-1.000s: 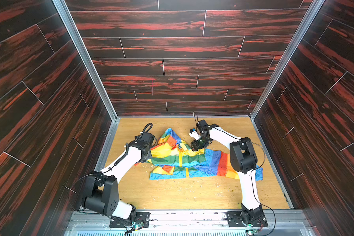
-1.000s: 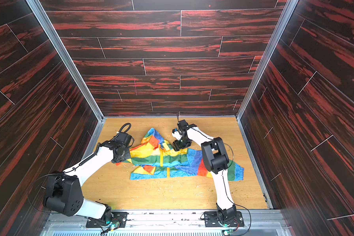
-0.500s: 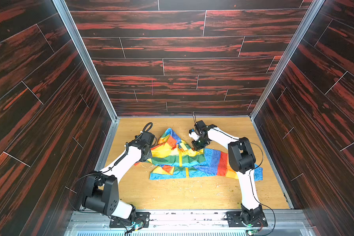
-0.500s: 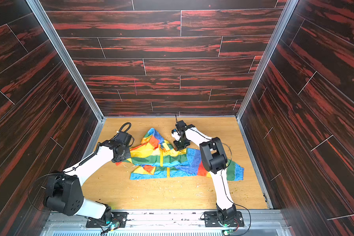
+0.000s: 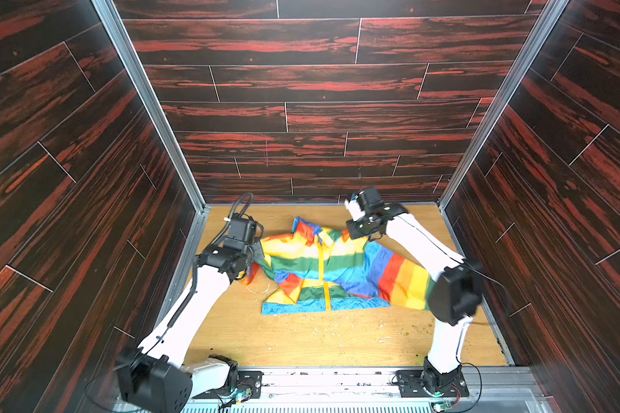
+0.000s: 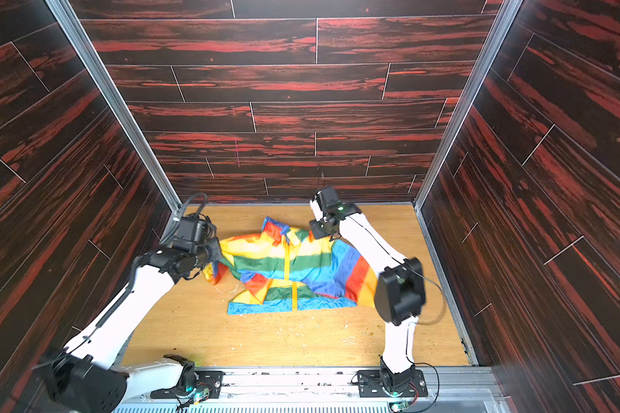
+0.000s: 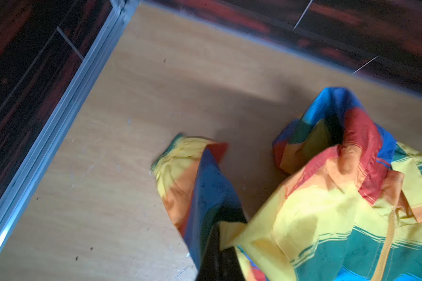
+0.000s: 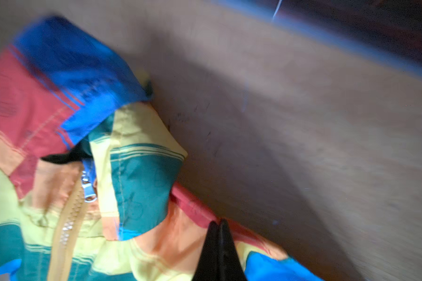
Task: Unzip the jacket
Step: Flatten out the jacket at the center of the board.
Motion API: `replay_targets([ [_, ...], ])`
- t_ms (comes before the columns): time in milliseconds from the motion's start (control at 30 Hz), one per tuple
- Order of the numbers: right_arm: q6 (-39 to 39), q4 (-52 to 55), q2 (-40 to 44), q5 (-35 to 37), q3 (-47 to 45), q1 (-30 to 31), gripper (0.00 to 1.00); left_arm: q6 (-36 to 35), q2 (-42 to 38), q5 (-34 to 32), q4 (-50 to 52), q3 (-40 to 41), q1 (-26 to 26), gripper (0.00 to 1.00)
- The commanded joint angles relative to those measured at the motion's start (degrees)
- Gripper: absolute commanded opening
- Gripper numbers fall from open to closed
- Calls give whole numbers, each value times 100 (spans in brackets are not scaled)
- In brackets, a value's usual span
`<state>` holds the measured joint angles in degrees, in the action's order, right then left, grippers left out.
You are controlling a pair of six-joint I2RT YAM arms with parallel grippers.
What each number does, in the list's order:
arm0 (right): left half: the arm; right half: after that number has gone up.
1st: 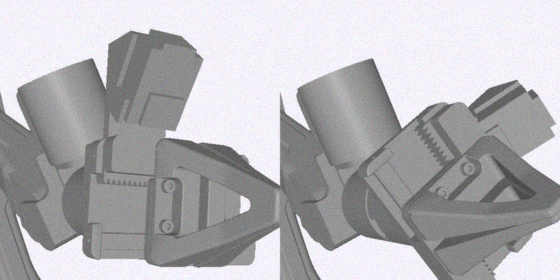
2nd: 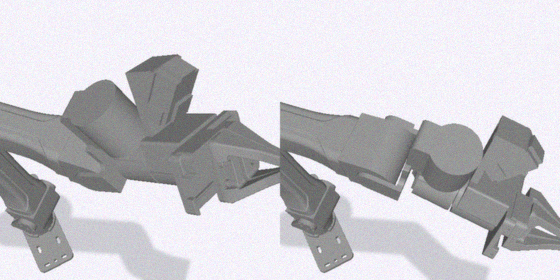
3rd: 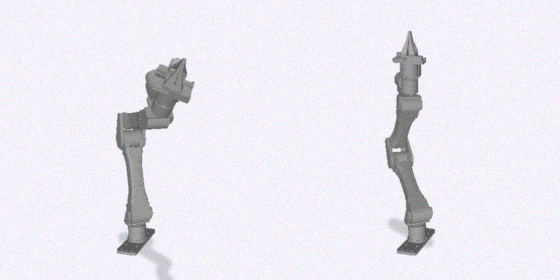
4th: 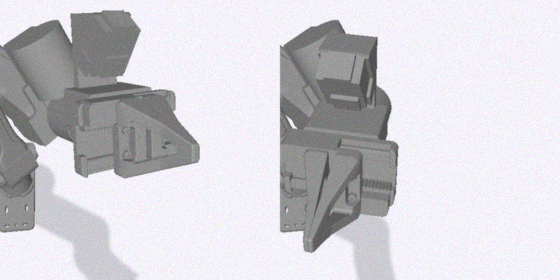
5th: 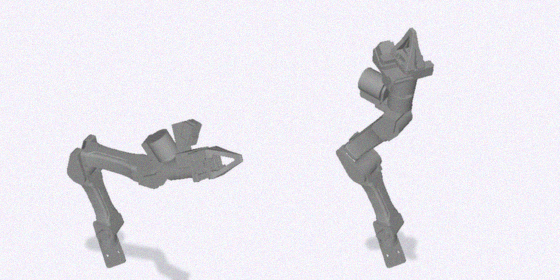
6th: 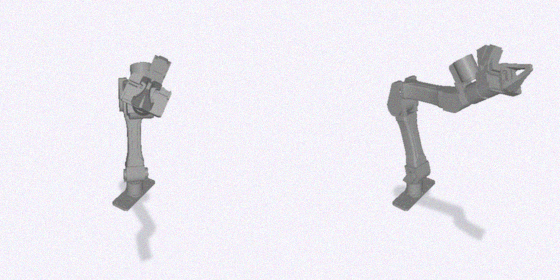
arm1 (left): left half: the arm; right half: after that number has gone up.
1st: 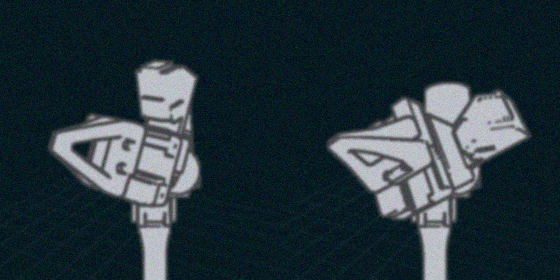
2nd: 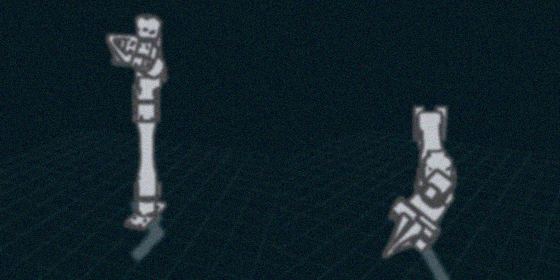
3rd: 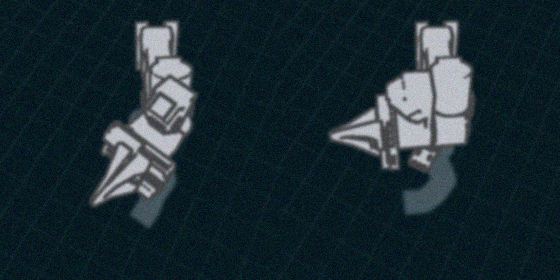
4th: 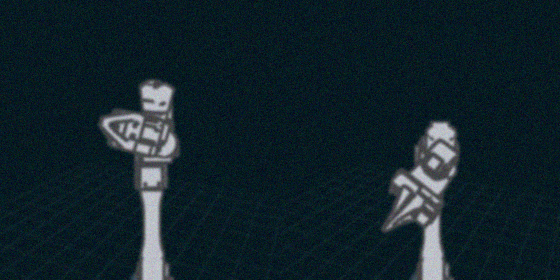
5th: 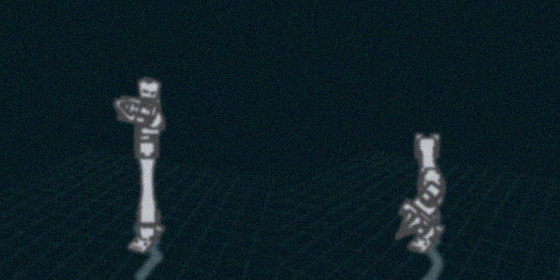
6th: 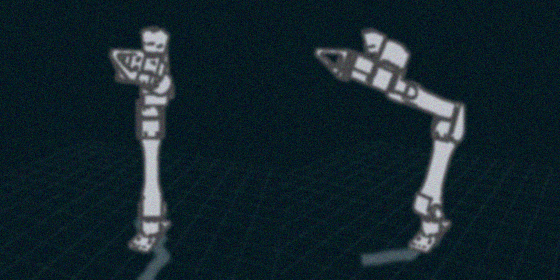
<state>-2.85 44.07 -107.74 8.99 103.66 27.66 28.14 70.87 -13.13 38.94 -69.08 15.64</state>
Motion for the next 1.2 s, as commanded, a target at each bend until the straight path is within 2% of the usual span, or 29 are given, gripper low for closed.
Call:
replay_targets([
  [0,-150,-13,500,339,67,26,0,-255,-143,287,-119,-314,-35,0],
  [133,-206,47,930,400,292,26,0,-422,-187,621,-203,-775,-26,0],
  [333,-176,248,1521,566,945,42,0,-900,-134,1261,60,-1996,64,0],
  [600,135,795,2319,844,2020,458,0,-1601,-375,1404,570,-3323,751,0],
  [767,91,945,2994,815,2174,697,0,-1645,-592,1545,900,-3955,984,0],
  [1000,-17,1305,3617,256,2676,759,0,-1464,-783,2350,1109,-4776,1003,0],
  [1167,111,1363,3593,500,3022,760,0,-1564,-582,2124,1285,-5407,1008,0],
])
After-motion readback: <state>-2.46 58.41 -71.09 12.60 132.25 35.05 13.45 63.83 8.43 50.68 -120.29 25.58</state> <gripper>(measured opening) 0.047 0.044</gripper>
